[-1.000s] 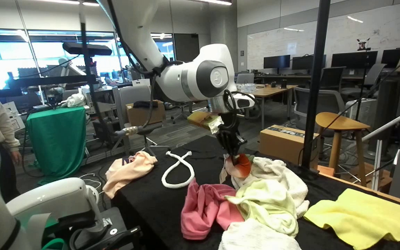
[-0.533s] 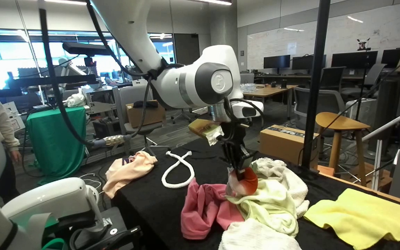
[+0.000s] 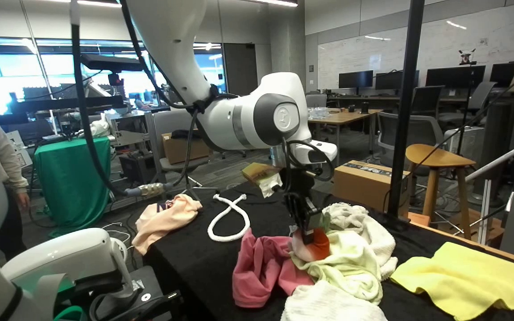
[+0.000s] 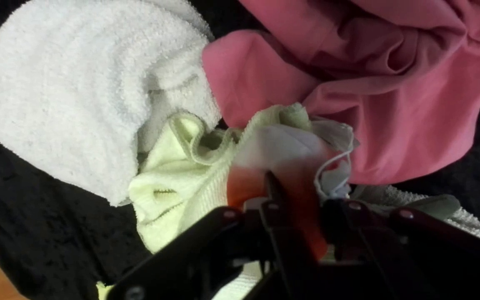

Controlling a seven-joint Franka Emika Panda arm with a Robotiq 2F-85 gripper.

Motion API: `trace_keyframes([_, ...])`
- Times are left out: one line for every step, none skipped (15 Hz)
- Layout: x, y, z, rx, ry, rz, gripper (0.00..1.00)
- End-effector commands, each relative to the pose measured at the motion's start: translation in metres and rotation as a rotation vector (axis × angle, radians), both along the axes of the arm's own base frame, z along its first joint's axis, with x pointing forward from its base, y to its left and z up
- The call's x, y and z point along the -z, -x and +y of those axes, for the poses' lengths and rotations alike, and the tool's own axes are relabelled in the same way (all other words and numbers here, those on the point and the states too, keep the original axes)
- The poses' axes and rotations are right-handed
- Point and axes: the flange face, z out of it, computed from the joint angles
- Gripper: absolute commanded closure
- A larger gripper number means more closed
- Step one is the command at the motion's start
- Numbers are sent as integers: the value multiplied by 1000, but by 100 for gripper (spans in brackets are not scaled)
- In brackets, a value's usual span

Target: Pile up all the things on the table on the white shirt

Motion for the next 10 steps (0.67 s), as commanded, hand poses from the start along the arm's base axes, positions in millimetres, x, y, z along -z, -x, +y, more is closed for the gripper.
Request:
trace_keyframes([-9,1,2,32,-6,-33,43])
trace_keyframes([-12,1,2,41,-6,-40,36])
trace_keyframes([-16,0,2,49,-6,-46,29])
trace_keyframes([-21,0,3,60,-5,-55,20])
trace_keyframes([-25,-1,4,72,-4,-65,14])
trace_keyframes([-31,-2,6,84,-2,-79,5])
trace_keyframes([-37,-2,7,98,-7,-94,1])
trace_keyframes([-41,-2,8,112,-13,-108,0])
trace_keyframes([-46,-4,8,123,-15,-123,0])
trace_keyframes([-51,-7,6,131,-19,-132,0])
